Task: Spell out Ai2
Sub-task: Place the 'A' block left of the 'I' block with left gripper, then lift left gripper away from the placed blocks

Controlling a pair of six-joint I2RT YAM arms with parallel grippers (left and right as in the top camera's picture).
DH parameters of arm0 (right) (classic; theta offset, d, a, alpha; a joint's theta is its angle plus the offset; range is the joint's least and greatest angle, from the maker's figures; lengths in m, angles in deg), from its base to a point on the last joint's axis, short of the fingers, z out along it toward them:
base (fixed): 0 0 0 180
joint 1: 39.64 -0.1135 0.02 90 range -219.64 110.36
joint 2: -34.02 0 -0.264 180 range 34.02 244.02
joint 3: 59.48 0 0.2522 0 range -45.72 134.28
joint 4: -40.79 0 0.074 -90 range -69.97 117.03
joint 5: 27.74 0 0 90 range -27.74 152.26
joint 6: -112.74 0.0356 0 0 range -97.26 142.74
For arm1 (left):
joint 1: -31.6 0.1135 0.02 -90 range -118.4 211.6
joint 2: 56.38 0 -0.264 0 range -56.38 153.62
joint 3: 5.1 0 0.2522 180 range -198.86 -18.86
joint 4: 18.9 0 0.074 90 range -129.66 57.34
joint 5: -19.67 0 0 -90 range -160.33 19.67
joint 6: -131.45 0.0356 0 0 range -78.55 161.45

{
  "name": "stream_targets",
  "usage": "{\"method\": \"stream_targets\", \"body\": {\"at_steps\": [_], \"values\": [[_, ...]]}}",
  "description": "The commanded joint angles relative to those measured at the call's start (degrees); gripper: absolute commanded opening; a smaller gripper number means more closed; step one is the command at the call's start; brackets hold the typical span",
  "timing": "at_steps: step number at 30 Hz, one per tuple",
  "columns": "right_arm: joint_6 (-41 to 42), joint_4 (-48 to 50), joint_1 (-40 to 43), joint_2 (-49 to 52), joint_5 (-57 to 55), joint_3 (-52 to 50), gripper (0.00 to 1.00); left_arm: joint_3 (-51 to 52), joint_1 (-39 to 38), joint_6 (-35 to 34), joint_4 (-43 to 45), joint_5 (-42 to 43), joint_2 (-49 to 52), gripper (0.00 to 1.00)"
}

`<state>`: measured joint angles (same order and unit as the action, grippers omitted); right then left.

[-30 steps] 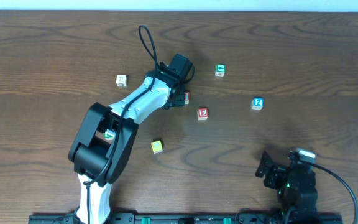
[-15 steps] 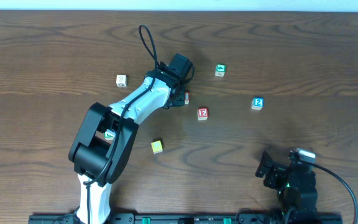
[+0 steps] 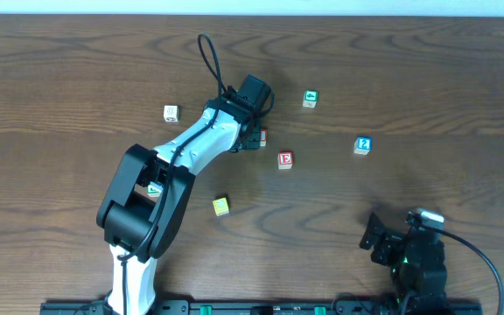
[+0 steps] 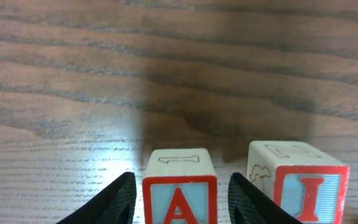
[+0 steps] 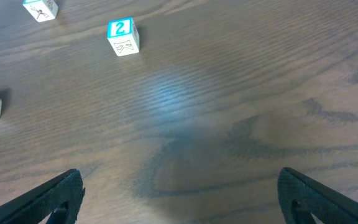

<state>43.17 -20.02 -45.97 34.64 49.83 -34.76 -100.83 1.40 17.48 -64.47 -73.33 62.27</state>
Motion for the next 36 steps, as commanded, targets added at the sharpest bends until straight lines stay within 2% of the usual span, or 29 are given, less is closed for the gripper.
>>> {"method": "stream_targets", "body": {"at_steps": [1,10,16,18,21,24,25,26,27,30,33,36], "values": [[0.74,-0.09,0.35,-0.31,-0.2,-0.57,0.99,-0.39,0.59,0.48,1.16,-0.61,1.07,0.5],[0.74,-0.09,0.35,-0.31,-0.2,-0.57,0.99,-5.75,2.49,3.87,2.16,-5.07,0.96,0.51],[0.74,-0.09,0.35,-0.31,-0.2,-0.57,0.99,-18.88,2.8,4.7,-7.19,-4.85,-1.05,0.5],[0.76,-0.09,0.35,-0.31,-0.22,-0.57,0.99,-23.61,2.62,4.68,-11.91,-4.83,-2.84,0.44],[0.74,-0.09,0.35,-0.31,-0.22,-0.57,0.99,-27.23,2.58,4.68,-17.81,-2.67,-7.34,0.28],[0.74,-0.09,0.35,-0.31,-0.2,-0.57,0.99,-27.26,2.99,4.72,-22.86,1.36,-13.66,0.25],[0.74,-0.09,0.35,-0.31,-0.2,-0.57,1.0,-27.26,3.15,4.7,-24.81,1.36,-15.63,0.2],[0.74,-0.09,0.35,-0.31,-0.22,-0.57,0.99,-27.02,3.19,4.72,-27.23,1.25,-18.18,0.09],[0.74,-0.09,0.35,-0.31,-0.2,-0.57,0.99,-26.38,3.19,4.7,-29.2,1.11,-20.74,0.06],[0.74,-0.09,0.35,-0.31,-0.2,-0.57,0.99,-22.21,3.17,4.48,-31.36,1.09,-27.56,0.06],[0.76,-0.09,0.35,-0.31,-0.2,-0.57,0.99,-12.17,3.17,2.54,-29.38,-2.03,-35.65,0.06],[0.76,0.5,0.35,-0.31,-0.24,-0.57,0.99,0.76,3.19,2.08,-25.53,-3.82,-43.36,0.15]]}}
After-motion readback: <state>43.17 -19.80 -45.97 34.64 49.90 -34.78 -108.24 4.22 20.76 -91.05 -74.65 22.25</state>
